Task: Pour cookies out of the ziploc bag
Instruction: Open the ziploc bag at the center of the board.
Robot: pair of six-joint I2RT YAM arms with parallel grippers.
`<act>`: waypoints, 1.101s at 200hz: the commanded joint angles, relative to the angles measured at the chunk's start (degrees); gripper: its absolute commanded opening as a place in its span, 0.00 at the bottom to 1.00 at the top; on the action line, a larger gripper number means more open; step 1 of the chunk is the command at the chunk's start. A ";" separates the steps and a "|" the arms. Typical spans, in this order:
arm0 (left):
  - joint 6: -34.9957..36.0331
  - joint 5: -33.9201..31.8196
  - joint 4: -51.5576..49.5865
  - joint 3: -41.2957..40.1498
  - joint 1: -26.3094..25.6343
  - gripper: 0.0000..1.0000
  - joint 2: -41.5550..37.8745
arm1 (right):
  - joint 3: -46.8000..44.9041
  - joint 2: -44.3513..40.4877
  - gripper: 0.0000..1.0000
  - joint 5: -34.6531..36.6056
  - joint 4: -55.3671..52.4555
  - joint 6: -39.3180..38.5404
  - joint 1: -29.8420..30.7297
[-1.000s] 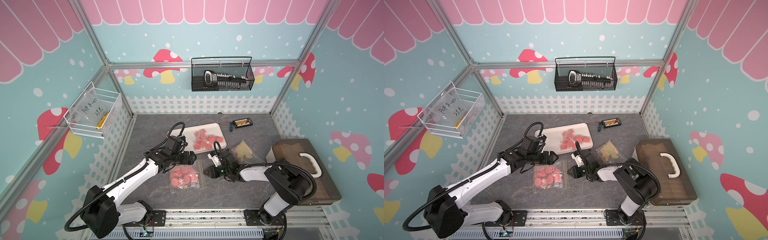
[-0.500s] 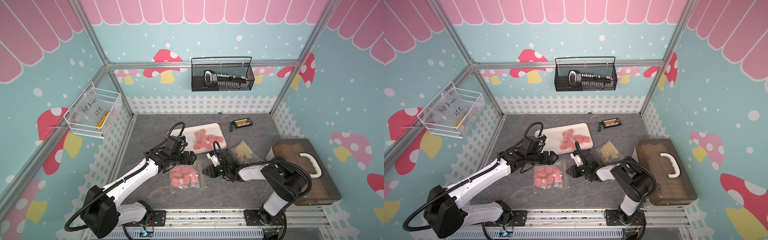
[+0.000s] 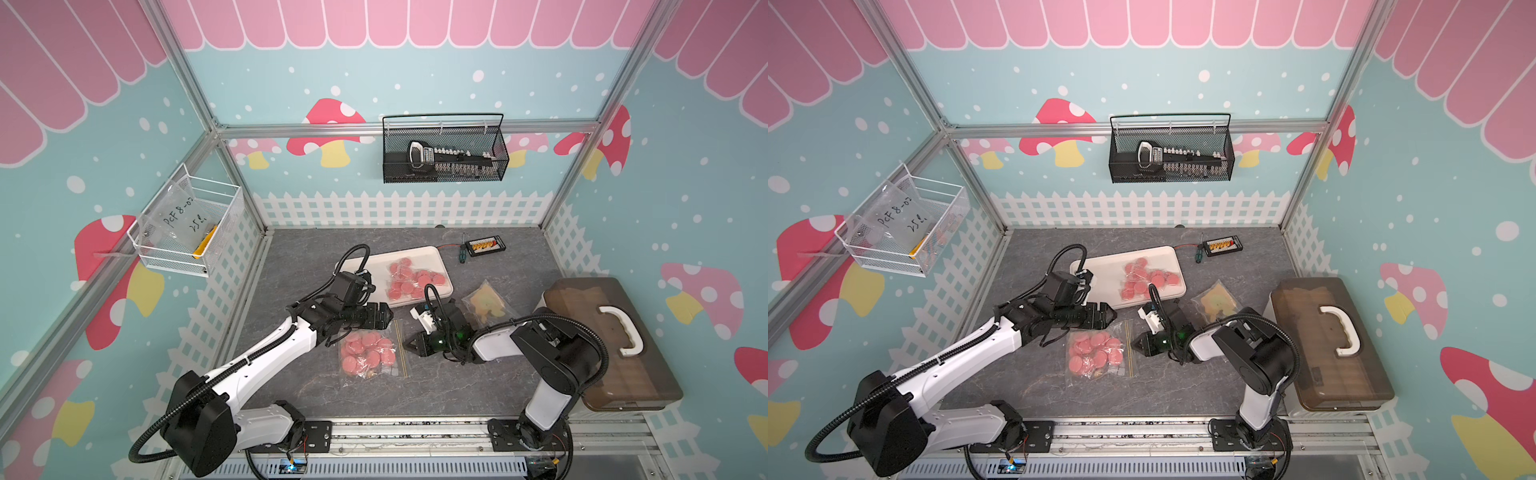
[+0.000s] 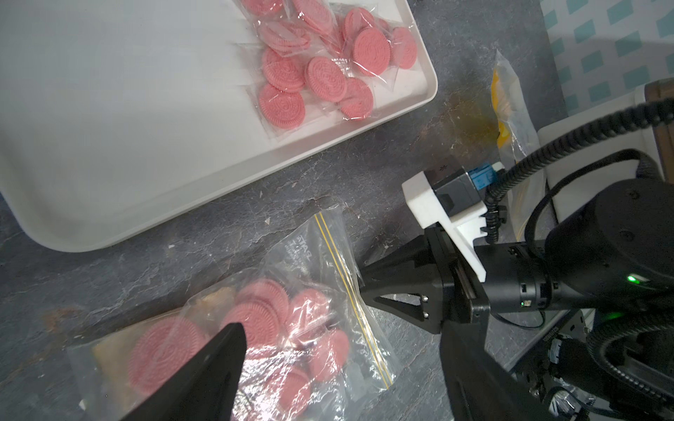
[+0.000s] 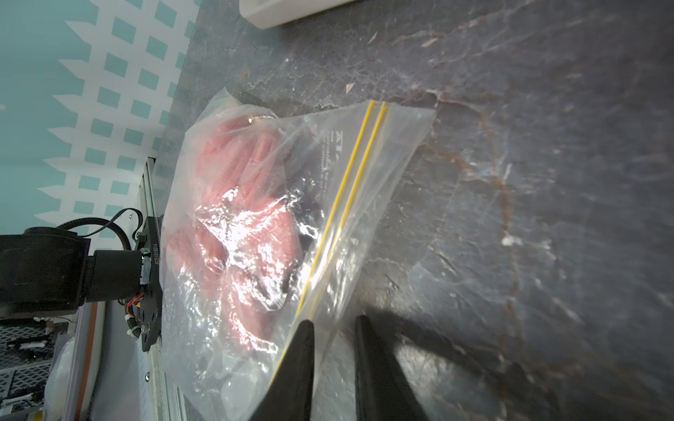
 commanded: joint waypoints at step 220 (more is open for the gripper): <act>-7.79 -2.01 -1.36 2.42 -5.06 0.67 6.72 | -0.47 -4.89 0.00 -1.04 4.35 3.74 0.65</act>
